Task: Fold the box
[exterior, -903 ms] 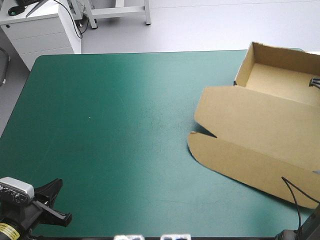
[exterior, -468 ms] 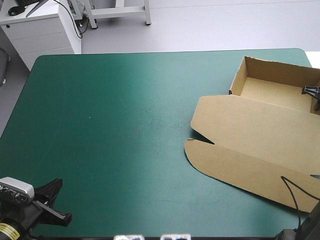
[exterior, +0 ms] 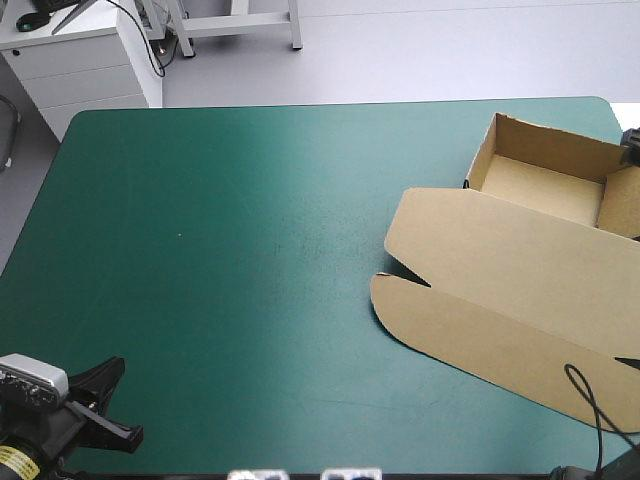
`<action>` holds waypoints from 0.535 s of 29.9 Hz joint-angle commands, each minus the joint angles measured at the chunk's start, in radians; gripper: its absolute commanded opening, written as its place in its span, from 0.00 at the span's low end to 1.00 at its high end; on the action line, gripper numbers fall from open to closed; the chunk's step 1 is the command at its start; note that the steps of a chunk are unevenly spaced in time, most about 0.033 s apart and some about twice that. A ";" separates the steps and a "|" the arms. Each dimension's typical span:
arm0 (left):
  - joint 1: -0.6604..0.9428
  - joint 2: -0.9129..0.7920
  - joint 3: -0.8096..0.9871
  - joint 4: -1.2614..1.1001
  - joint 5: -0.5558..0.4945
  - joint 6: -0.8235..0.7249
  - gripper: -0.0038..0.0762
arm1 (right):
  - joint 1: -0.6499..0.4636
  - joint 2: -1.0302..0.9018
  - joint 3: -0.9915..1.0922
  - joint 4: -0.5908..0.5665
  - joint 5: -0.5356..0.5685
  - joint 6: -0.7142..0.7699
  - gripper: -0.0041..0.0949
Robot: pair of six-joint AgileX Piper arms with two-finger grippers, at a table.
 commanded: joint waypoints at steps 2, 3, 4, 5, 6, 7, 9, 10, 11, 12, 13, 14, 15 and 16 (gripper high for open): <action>-0.004 0.017 -0.024 0.003 -0.073 -0.007 0.04 | 0.067 -0.257 0.076 0.204 0.008 -0.101 0.63; -0.004 0.017 -0.024 0.000 -0.073 -0.007 0.04 | 0.101 -0.303 0.108 0.204 0.006 -0.114 0.57; -0.004 0.017 -0.024 0.000 -0.073 -0.007 0.04 | 0.139 -0.347 0.141 0.202 -0.006 -0.128 0.46; -0.004 0.017 -0.024 -0.004 -0.071 -0.007 0.04 | 0.181 -0.394 0.176 0.202 -0.034 -0.138 0.38; -0.004 0.017 -0.024 -0.007 -0.069 -0.010 0.04 | 0.224 -0.442 0.213 0.202 -0.068 -0.157 0.29; -0.004 0.017 -0.024 -0.017 -0.064 -0.010 0.04 | 0.268 -0.492 0.251 0.202 -0.101 -0.184 0.19; -0.004 0.017 -0.024 -0.032 -0.054 -0.010 0.04 | 0.348 -0.583 0.320 0.202 -0.156 -0.233 0.03; -0.004 0.017 -0.024 -0.037 -0.050 -0.010 0.04 | 0.387 -0.636 0.360 0.199 -0.186 -0.239 0.03; -0.004 0.017 -0.024 -0.038 -0.045 -0.010 0.04 | 0.413 -0.679 0.394 0.193 -0.204 -0.240 0.03; -0.004 0.017 -0.024 -0.042 -0.040 -0.010 0.04 | 0.438 -0.735 0.439 0.187 -0.222 -0.245 0.03; -0.004 0.017 -0.024 -0.042 -0.038 -0.010 0.04 | 0.456 -0.793 0.489 0.187 -0.237 -0.256 0.03; -0.004 0.017 -0.024 -0.042 -0.038 -0.010 0.04 | 0.464 -0.854 0.543 0.187 -0.257 -0.258 0.03; -0.004 0.017 -0.023 -0.042 -0.044 -0.002 0.04 | 0.464 -0.917 0.602 0.185 -0.282 -0.258 0.03; -0.004 0.017 -0.023 -0.042 -0.052 0.013 0.04 | 0.464 -0.984 0.664 0.176 -0.313 -0.263 0.03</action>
